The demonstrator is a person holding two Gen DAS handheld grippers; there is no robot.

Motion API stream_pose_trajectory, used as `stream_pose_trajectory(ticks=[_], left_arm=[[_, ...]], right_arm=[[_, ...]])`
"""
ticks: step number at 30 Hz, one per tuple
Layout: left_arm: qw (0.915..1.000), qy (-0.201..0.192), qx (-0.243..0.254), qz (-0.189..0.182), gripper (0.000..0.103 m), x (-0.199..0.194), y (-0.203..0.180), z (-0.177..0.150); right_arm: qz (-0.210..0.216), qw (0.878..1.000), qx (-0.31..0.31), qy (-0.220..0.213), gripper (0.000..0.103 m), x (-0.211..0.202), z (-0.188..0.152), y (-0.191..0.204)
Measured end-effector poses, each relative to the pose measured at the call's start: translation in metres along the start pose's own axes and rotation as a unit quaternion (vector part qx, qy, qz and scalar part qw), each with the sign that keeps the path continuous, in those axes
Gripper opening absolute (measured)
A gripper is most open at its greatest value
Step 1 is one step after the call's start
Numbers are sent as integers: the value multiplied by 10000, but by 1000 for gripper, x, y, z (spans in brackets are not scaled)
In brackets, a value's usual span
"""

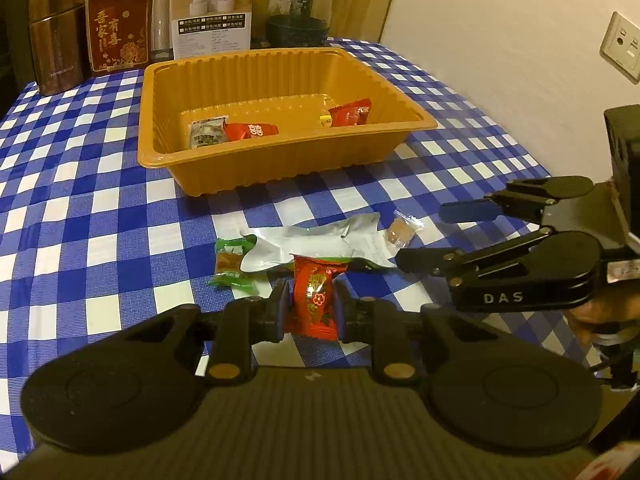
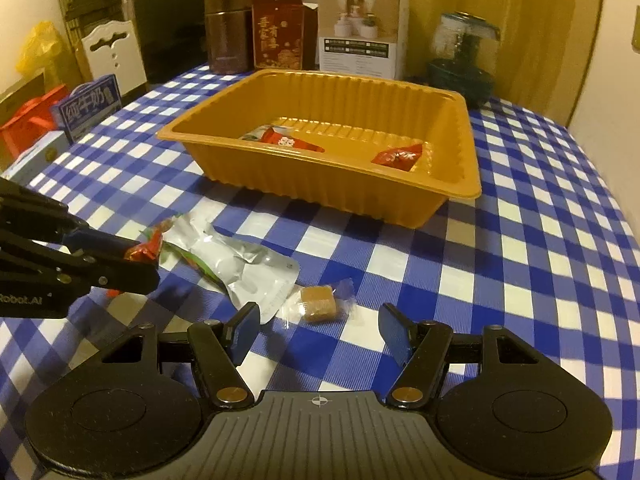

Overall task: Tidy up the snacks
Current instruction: 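Grasp a red candy with the left tool while the right tool grasps the brown square candy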

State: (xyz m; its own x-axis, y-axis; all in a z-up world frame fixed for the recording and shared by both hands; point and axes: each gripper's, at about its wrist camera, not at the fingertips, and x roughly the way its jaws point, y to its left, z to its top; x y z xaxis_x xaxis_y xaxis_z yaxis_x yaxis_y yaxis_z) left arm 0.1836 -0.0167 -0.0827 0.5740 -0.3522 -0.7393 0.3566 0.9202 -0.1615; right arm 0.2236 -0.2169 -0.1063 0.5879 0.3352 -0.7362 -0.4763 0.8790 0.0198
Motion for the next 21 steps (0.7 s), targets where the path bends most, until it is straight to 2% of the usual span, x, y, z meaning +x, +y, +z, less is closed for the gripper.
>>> stream_pose_trajectory(ticks=[5, 13, 17, 18, 21], left_arm=[[10000, 6, -53, 12, 20, 1, 1, 1], [10000, 1, -83, 5, 20, 2, 1, 2], [9999, 10, -116, 23, 20, 3, 2, 2], [9999, 12, -129, 25, 20, 3, 3, 2], [9999, 12, -136, 22, 20, 2, 3, 2]], right_arm=[[25, 9999, -108, 42, 66, 11, 1, -5], [262, 9988, -392, -154, 66, 22, 0, -4], [232, 9992, -306, -144, 65, 25, 2, -8], [220, 9993, -277, -126, 64, 25, 2, -8], [274, 9992, -285, -110, 49, 23, 2, -8]])
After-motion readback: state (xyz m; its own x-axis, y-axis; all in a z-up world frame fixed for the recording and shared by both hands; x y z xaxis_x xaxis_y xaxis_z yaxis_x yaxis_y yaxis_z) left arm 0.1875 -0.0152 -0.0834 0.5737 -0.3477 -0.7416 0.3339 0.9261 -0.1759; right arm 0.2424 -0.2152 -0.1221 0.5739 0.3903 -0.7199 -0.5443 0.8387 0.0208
